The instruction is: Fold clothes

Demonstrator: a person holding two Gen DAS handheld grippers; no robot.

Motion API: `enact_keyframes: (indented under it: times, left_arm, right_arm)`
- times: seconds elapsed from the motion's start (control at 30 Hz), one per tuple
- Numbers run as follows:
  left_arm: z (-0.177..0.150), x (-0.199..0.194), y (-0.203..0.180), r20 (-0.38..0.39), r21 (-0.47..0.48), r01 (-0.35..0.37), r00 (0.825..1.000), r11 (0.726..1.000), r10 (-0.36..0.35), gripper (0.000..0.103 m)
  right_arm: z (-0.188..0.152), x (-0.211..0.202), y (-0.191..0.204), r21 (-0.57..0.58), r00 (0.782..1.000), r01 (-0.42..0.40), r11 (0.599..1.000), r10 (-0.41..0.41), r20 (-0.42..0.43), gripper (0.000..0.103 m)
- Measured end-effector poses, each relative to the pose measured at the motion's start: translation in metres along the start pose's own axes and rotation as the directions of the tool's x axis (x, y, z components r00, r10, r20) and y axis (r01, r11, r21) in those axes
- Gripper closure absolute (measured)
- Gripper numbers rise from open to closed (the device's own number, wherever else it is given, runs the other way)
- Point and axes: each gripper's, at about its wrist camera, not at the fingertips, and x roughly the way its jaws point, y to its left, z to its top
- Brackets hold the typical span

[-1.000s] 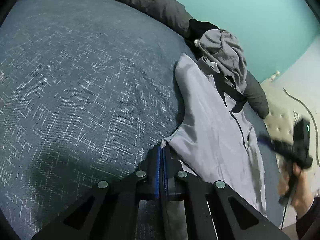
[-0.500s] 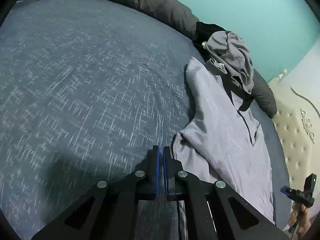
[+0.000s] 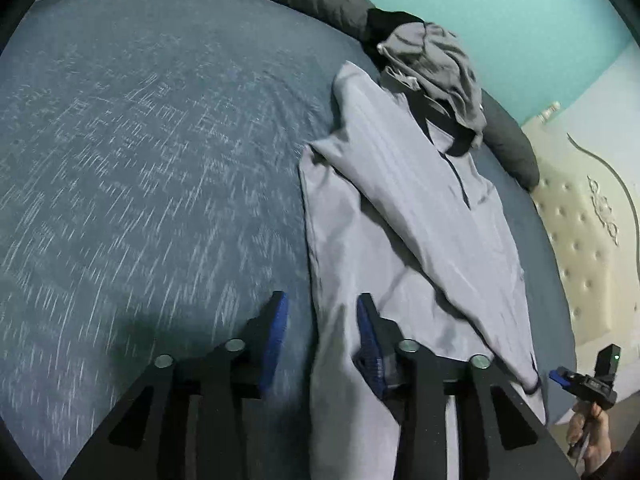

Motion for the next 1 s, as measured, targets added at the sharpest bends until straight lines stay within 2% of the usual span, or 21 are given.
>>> enact_keyframes:
  times: [0.03, 0.17, 0.23, 0.5, 0.8, 1.0]
  left_arm:
    - [-0.003, -0.007, -0.002, -0.011, 0.009, -0.002, 1.0, 1.0, 0.002, 0.054]
    - [-0.013, -0.033, -0.012, -0.053, 0.047, -0.008, 0.999, 0.999, 0.011, 0.05]
    - [-0.019, -0.046, -0.017, -0.074, 0.066, -0.011, 0.997, 0.998, 0.016, 0.044]
    - [-0.061, -0.076, -0.021, -0.196, 0.098, -0.009, 0.98, 0.995, 0.029, 0.041]
    - [-0.098, -0.078, -0.018, -0.275, 0.063, 0.007, 0.961, 0.998, 0.011, 0.038]
    - [-0.113, -0.072, -0.02, -0.315, 0.063, 0.004, 0.949, 0.998, 0.016, 0.038]
  right_arm:
    - [-0.006, -0.001, 0.0, -0.003, 1.0, -0.004, 1.0, 0.004, -0.01, 0.055]
    - [-0.029, 0.001, -0.001, -0.011, 0.998, -0.015, 1.0, 0.014, -0.064, 0.054]
    - [-0.038, 0.001, -0.002, -0.014, 0.996, -0.02, 1.0, 0.019, -0.085, 0.053]
    - [-0.075, -0.008, -0.002, -0.04, 0.993, -0.05, 0.998, 0.045, -0.111, 0.051]
    - [-0.096, -0.017, -0.012, 0.001, 0.992, -0.068, 0.998, 0.068, -0.109, 0.049]
    - [-0.1, -0.016, -0.001, -0.047, 0.992, -0.054, 0.997, 0.048, -0.118, 0.049]
